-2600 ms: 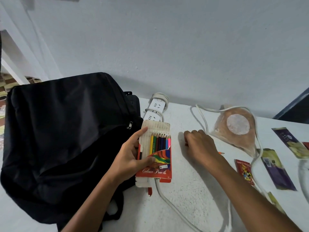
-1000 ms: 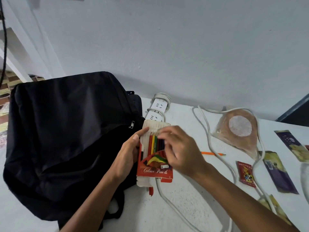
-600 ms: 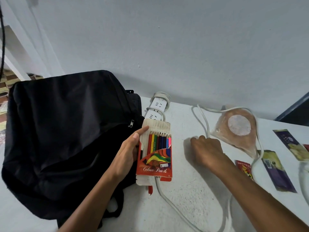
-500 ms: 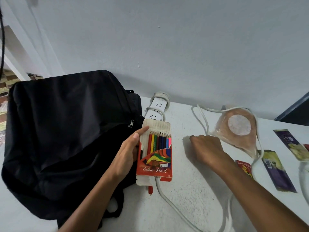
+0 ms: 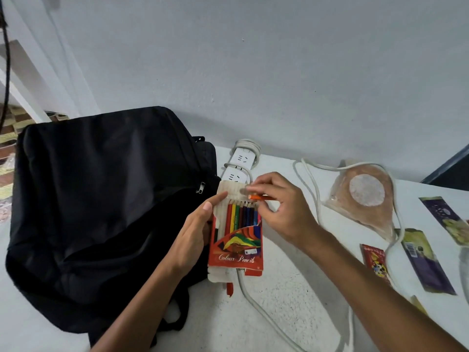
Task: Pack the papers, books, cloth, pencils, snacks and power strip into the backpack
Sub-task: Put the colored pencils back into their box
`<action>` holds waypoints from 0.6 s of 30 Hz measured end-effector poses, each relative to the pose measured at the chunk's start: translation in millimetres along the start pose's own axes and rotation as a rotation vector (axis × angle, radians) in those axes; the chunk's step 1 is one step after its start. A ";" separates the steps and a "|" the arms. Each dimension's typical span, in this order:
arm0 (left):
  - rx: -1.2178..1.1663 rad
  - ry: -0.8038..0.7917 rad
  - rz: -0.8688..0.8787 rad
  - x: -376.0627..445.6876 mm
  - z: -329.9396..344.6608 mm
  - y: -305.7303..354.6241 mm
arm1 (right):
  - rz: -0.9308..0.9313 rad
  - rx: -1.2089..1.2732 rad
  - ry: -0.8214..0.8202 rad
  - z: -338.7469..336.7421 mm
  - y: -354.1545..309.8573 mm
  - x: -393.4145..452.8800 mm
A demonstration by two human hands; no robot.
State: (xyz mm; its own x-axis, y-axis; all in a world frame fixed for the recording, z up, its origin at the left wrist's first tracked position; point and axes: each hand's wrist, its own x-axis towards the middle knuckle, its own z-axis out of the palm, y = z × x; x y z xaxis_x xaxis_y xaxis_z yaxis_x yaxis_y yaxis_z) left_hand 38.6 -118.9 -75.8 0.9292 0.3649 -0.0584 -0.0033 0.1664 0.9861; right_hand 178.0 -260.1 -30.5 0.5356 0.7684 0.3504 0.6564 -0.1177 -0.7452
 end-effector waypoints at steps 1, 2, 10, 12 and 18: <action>-0.006 -0.001 0.006 0.1 0.2 0.2 | -0.048 -0.008 -0.042 3.4 -3.1 -1.1; -0.009 -0.004 0.011 0.1 0.7 0.7 | -0.097 -0.040 -0.090 6.9 -6.0 -2.0; -0.002 -0.004 0.016 0.7 -0.5 -0.4 | -0.458 -0.484 -0.207 29.7 -4.3 -2.1; -0.014 -0.003 0.005 0.8 -0.7 -0.3 | -0.414 -0.460 -0.215 29.1 -5.1 -5.0; -0.060 0.000 0.000 2.2 1.1 0.5 | -0.414 -0.468 -0.209 32.4 -2.5 -10.3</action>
State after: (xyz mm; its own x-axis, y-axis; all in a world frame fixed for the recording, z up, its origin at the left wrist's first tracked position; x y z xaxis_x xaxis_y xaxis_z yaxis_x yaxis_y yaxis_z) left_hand 41.0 -119.1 -75.2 0.9292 0.3649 -0.0585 -0.0252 0.2207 0.9750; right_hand 153.6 -247.4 -50.6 0.1057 0.9095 0.4020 0.9731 -0.0113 -0.2302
